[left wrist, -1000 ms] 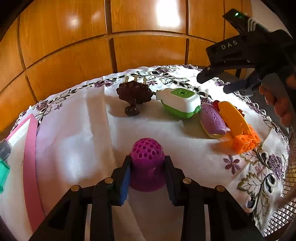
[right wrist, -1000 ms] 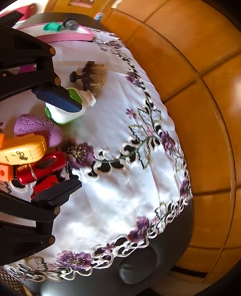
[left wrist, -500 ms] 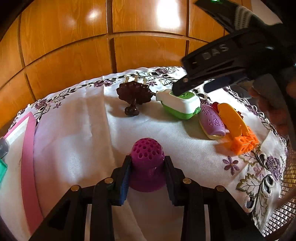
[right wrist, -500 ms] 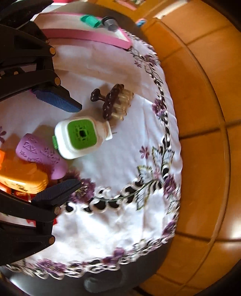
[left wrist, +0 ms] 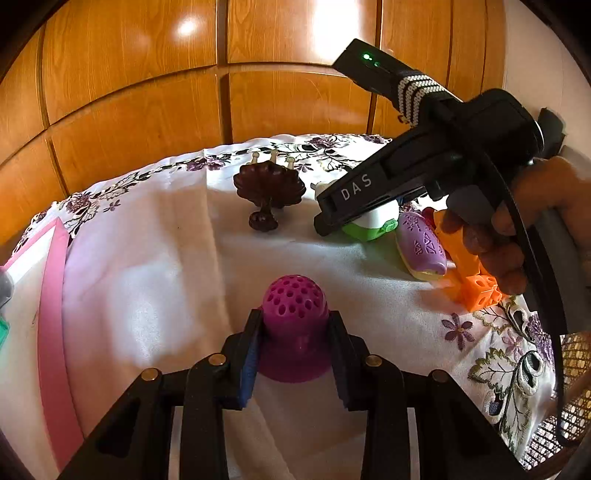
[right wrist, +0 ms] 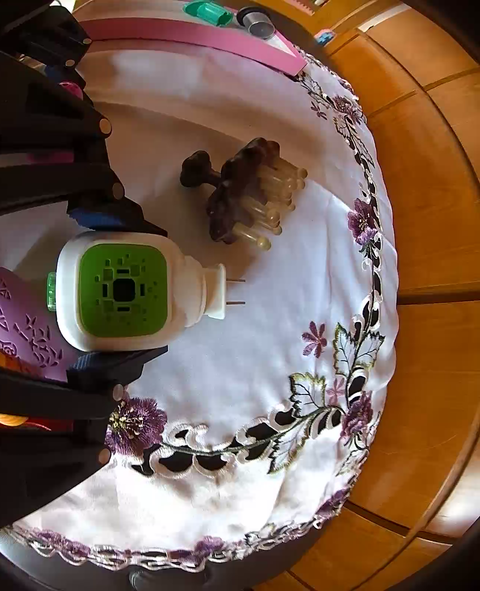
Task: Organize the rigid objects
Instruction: 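Hold the magenta dome in the left gripper while the right gripper grasps the white-green plug, then carry the magenta dome into the tray and release it from the left gripper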
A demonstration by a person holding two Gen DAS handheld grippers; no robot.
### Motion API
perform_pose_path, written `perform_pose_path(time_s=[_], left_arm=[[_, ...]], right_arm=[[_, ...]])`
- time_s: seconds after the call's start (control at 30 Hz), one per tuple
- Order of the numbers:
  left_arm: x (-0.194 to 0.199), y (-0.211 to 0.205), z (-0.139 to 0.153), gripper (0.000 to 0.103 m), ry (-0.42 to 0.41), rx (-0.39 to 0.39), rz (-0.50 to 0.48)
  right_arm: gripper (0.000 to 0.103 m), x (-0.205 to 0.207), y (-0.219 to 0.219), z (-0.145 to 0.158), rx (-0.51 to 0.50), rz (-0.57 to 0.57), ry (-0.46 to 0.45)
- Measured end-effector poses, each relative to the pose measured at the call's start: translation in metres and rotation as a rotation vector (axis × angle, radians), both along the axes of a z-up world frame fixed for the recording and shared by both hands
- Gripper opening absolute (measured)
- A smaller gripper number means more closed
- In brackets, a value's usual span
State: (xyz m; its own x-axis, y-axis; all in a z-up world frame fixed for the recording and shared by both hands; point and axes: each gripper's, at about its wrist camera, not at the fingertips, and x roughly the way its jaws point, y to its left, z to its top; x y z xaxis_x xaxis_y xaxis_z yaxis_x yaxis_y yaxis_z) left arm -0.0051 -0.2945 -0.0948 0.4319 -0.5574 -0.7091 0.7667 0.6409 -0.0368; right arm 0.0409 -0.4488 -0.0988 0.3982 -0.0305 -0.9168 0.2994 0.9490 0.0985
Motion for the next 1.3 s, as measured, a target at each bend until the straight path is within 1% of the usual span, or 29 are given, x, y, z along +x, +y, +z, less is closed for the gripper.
perform_pose_path(time_s=[0.1,0.33,0.63,0.77,0.83,0.9,1.0,1.1,1.3], left_arm=[[0.000,-0.001,0.000,0.035,-0.002,0.003,0.000],[0.002,-0.001,0.000,0.035,-0.006,0.006,-0.001],[0.001,-0.003,0.001,0.034,-0.015,0.025,0.001],[0.001,-0.001,0.007,0.034,0.021,0.046,0.011],[0.001,0.003,0.013,0.034,0.042,0.033,0.029],[-0.002,0.007,0.021,0.034,0.030,0.025,0.036],[-0.008,0.016,0.040,0.034,0.019,-0.015,0.046],[-0.010,0.024,0.056,0.034,0.013,-0.039,0.061],[-0.002,0.049,0.079,0.034,0.047,-0.088,0.123]], right_arm=[[0.054,-0.001,-0.002,-0.001,0.009,0.002,-0.013],[0.053,0.003,0.006,-0.001,-0.065,0.047,-0.014],[0.053,0.005,0.010,-0.003,-0.101,0.075,-0.032],[0.053,0.005,0.012,-0.003,-0.120,0.088,-0.041],[0.053,0.004,0.012,-0.003,-0.126,0.093,-0.046],[0.053,0.004,0.012,-0.003,-0.131,0.097,-0.048],[0.052,0.005,0.013,-0.002,-0.139,0.103,-0.053],[0.052,0.004,0.014,-0.003,-0.148,0.106,-0.054],[0.052,0.004,0.016,-0.003,-0.167,0.115,-0.055]])
